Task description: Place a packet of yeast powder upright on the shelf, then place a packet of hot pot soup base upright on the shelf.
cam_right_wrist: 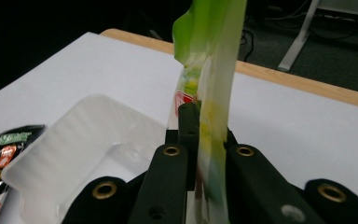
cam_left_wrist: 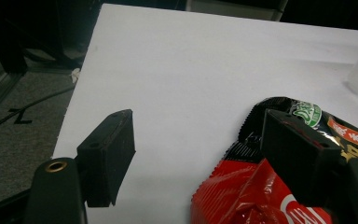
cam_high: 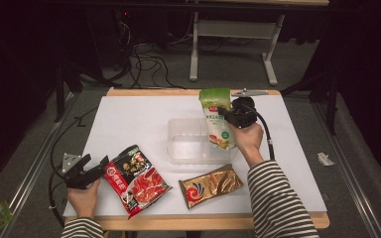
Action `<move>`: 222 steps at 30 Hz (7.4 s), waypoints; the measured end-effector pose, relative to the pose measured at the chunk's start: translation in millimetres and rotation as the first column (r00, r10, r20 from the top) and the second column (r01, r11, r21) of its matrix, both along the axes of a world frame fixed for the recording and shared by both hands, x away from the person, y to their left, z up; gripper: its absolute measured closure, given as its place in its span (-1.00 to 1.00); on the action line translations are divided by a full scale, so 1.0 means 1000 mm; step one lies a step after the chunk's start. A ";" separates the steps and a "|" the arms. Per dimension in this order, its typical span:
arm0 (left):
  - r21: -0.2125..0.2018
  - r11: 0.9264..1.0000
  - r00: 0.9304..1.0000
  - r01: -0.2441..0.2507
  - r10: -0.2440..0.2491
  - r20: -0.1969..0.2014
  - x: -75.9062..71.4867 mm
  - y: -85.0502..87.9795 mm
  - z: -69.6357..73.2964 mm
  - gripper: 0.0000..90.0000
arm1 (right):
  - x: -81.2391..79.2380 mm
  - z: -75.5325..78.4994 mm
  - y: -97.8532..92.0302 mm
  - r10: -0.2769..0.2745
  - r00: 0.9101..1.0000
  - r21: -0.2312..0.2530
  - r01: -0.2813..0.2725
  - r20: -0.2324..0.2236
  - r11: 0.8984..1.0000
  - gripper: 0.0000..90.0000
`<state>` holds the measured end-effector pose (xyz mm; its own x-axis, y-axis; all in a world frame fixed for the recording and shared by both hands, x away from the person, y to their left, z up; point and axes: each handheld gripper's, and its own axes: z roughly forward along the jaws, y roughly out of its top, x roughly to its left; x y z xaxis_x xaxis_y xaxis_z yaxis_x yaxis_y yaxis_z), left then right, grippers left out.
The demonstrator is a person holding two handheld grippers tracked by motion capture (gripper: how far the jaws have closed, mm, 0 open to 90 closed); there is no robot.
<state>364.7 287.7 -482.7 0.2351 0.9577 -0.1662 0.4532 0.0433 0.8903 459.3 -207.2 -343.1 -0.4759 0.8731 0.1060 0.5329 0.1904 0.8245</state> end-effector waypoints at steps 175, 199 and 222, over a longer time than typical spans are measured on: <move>0.029 1.000 1.000 0.001 -0.001 -0.016 0.002 -0.003 0.000 -0.41 | -0.146 -0.102 -0.063 0.036 0.994 0.024 -0.033 -0.105 0.999 0.08; 0.022 1.000 1.000 -0.002 0.002 -0.013 0.001 -0.003 0.000 -0.42 | -0.139 -0.124 -0.037 0.078 0.982 0.032 -0.073 -0.171 0.997 0.04; 0.023 1.000 1.000 -0.001 0.001 -0.012 0.001 -0.003 0.000 -0.42 | -0.143 -0.130 -0.041 0.132 0.969 0.027 -0.130 -0.207 0.991 0.98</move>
<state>366.0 285.0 -482.6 0.2320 0.9615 -0.1471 0.4639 0.0236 0.8856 316.1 -248.1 -473.3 -0.5522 0.8025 0.2259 0.6642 0.2597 0.7010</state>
